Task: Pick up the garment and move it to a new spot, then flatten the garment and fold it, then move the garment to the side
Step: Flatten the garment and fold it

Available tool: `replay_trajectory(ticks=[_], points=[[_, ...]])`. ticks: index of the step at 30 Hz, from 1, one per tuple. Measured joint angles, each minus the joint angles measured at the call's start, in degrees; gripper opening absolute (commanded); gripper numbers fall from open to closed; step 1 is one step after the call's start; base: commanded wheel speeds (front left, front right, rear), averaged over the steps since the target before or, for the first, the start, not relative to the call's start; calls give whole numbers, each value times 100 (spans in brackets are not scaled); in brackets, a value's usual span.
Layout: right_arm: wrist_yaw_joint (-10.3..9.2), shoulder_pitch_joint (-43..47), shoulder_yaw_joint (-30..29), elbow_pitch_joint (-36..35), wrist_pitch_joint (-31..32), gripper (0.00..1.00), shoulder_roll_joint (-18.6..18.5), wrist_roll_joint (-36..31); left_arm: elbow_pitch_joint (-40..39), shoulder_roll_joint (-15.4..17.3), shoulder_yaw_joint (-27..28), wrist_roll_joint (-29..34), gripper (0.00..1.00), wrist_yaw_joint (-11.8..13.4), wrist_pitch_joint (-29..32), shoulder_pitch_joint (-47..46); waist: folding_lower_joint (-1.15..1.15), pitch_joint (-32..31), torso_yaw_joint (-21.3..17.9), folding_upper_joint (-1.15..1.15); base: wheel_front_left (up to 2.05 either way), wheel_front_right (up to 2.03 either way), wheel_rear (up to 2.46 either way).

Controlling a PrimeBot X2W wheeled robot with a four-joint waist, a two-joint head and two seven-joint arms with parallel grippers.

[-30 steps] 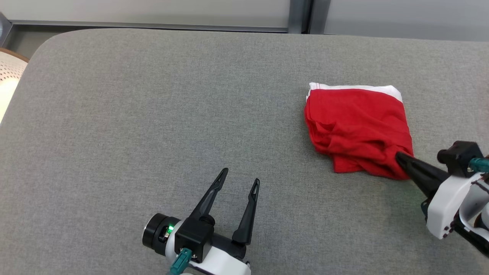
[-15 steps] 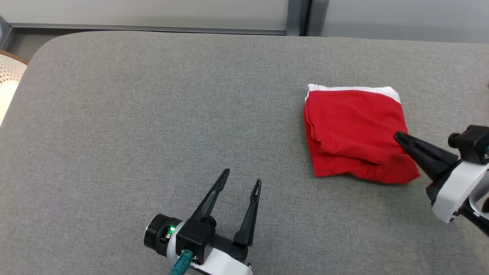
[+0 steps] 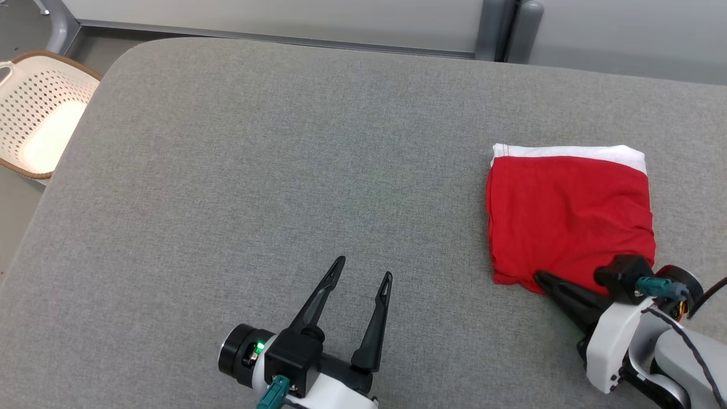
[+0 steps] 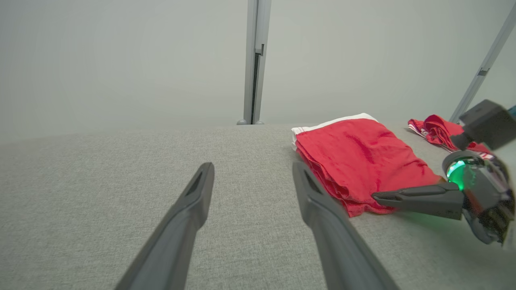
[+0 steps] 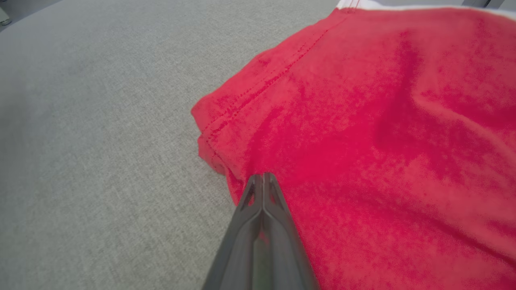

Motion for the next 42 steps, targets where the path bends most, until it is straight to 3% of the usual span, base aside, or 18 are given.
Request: replay_trajectory(ticks=[6, 10, 16, 23, 27, 29, 30, 35, 42], points=[[0, -154, 36, -168, -230, 0, 12, 53, -19, -2, -69, -48, 100, 5, 0, 56, 0, -72, 26, 0, 0, 0, 0], [-1, -433, -131, 159, -310, 0, 145, -97, -2, -2, -80, -47, 100, -4, 0, 56, 0, -88, 103, 0, 0, 0, 0], [-1, -298, 85, 777, -294, 0, 849, 30, 46, -1, -130, -57, 100, -30, 0, 58, 0, -146, 257, 0, 0, 0, 0], [-1, -98, 314, 880, -436, 0, 1446, -118, 43, -2, 13, -43, 100, -19, 0, 165, 0, -327, 184, 0, 0, 0, 0], [0, -61, -336, 799, -499, 0, 1690, -419, -66, -5, 392, -127, 100, 48, -3, 298, 0, -459, -66, 0, 0, 0, 0], [0, -4, -1194, 605, -509, 49, 1813, -898, -78, -4, 679, -123, 100, 86, -4, 399, 0, -534, -242, 0, 0, 0, 0], [0, 108, -1660, 490, -511, 100, 1882, -1122, -81, -1, 829, -105, 100, 120, -4, 450, 0, -573, -337, 0, 0, 0, 0], [-1, 1221, -3555, -64, -511, 100, 2276, -2303, -180, 5, 1519, 31, 100, 71, -4, 709, 0, -796, -833, 0, 0, 0, 0], [-1, 2197, -4885, -689, -511, 100, 2804, -3428, -670, 5, 2442, 221, 100, -36, -4, 1313, 0, -1181, -1419, 0, 0, 0, 0]])
